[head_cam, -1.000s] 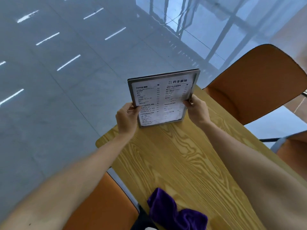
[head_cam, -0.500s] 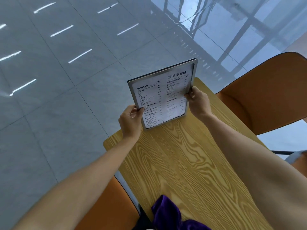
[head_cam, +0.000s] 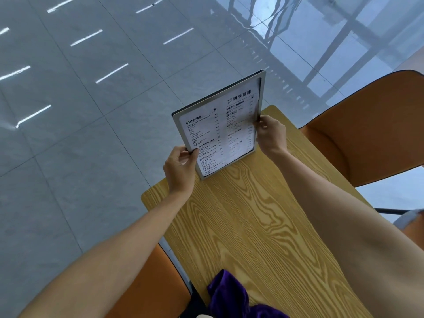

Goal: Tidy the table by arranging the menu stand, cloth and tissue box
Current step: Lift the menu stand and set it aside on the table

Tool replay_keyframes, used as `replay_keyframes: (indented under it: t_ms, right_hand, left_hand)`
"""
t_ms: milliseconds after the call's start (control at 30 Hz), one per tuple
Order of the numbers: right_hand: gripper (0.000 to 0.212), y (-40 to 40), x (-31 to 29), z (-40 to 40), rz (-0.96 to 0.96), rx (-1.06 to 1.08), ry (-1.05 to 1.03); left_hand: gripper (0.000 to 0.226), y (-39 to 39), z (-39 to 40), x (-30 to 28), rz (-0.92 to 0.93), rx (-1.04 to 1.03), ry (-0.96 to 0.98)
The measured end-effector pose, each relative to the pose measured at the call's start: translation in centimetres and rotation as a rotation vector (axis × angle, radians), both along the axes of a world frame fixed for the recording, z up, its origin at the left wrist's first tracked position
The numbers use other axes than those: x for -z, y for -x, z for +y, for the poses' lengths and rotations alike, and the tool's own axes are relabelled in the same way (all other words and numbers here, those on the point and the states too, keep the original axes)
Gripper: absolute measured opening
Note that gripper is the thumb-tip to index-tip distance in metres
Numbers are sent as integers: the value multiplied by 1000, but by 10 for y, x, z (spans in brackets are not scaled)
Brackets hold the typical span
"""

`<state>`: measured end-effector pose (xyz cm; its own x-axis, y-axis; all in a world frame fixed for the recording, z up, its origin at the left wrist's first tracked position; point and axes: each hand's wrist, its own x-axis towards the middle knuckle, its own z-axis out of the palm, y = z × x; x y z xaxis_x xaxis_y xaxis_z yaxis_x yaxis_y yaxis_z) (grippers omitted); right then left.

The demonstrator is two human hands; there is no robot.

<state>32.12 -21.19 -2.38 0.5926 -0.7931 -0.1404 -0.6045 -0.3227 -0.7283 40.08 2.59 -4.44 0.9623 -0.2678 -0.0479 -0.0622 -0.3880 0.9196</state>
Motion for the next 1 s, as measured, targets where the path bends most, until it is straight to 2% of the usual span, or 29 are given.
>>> replay_keyframes:
  t_ms: [167,300,367,467,567,633,700,867,1000]
  right_hand:
    - [33,11,-7,8,-5,-65,-73]
    - [58,25,-9,17,47,-127,-120]
    - [65,35,-11,22,117,-171,-84]
    - [67,54,-16,31,189,-233,-29]
    - [67,77,-16,41,268,-274,2]
    - [67,95,-18,48,327,-279,28]
    - [67,113,-22,55,361,-275,64]
    - [68,163,-30,72,414,-258,120]
    - [69,207,-42,87,454,-232,144]
  left_hand:
    - [20,2,-2,-3,-9,10,-43]
    - [25,6,-2,-3,19,75,-116]
    - [35,10,-2,-3,27,128,-187]
    - [53,24,-3,-7,62,216,-392]
    - [79,41,-4,-10,164,351,-588]
    - [89,53,-5,-16,188,474,-707]
    - [88,67,-9,-25,135,595,-801]
    - [78,100,-17,-52,-162,766,-789]
    - [76,133,-17,-67,-262,873,-788]
